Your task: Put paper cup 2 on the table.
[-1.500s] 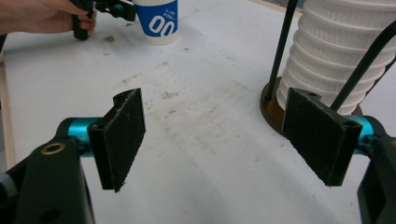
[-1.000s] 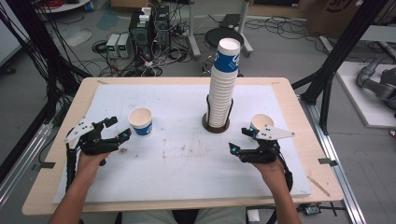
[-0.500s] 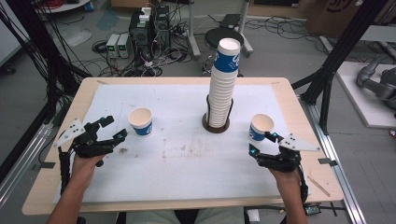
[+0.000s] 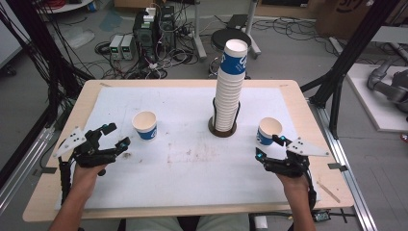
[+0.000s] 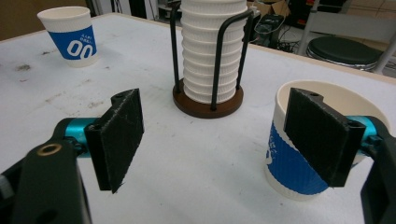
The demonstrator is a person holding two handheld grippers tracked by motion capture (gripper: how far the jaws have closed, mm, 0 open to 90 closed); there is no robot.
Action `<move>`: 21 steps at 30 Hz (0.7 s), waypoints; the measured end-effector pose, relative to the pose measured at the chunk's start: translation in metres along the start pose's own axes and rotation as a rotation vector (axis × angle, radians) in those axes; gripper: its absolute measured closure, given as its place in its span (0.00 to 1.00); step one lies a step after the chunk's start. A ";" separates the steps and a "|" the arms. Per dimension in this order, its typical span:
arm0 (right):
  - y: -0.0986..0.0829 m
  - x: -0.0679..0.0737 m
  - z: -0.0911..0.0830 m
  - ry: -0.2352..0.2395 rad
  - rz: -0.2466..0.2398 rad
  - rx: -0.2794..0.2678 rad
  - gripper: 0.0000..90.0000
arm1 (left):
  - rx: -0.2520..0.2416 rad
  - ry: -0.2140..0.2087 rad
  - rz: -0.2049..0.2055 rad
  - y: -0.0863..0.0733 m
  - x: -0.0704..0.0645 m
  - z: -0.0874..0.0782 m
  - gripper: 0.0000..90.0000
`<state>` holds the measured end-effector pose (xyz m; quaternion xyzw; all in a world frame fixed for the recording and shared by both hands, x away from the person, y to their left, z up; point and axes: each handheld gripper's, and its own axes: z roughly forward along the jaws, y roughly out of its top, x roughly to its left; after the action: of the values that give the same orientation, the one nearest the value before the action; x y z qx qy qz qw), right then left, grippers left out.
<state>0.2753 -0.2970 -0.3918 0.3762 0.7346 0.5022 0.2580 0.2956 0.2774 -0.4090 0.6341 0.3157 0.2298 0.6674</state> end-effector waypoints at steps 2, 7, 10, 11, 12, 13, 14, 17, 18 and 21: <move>0.000 0.001 0.001 0.004 -0.002 0.002 0.23 | -0.001 -0.001 0.001 0.000 0.000 0.001 0.18; -0.002 0.000 0.001 0.004 0.004 0.004 0.23 | 0.004 -0.002 0.002 -0.001 0.001 0.003 0.18; -0.003 -0.001 0.000 0.004 0.016 0.005 0.23 | 0.010 -0.001 0.007 -0.001 0.001 0.004 0.18; -0.004 -0.002 0.000 0.002 0.010 0.003 0.23 | 0.007 0.001 0.005 -0.001 0.001 0.004 0.18; -0.004 -0.002 0.000 0.003 0.015 0.004 0.23 | 0.007 0.003 0.005 -0.001 0.001 0.004 0.18; -0.004 -0.002 0.000 0.003 0.016 0.003 0.23 | 0.007 0.002 0.006 -0.001 0.001 0.004 0.18; -0.004 -0.002 -0.001 0.002 0.016 0.002 0.23 | 0.007 0.002 0.005 -0.002 0.000 0.004 0.18; -0.004 -0.003 0.000 0.002 0.016 0.000 0.23 | 0.009 0.003 0.003 -0.002 0.000 0.004 0.18; -0.004 -0.003 0.000 0.001 0.014 -0.001 0.23 | 0.012 0.004 0.005 -0.003 0.001 0.004 0.18; -0.003 -0.003 0.001 0.004 0.019 -0.001 0.23 | 0.015 0.008 0.006 -0.004 0.001 0.004 0.18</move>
<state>0.2765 -0.2999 -0.3951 0.3819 0.7315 0.5056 0.2520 0.2987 0.2756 -0.4127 0.6392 0.3182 0.2321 0.6606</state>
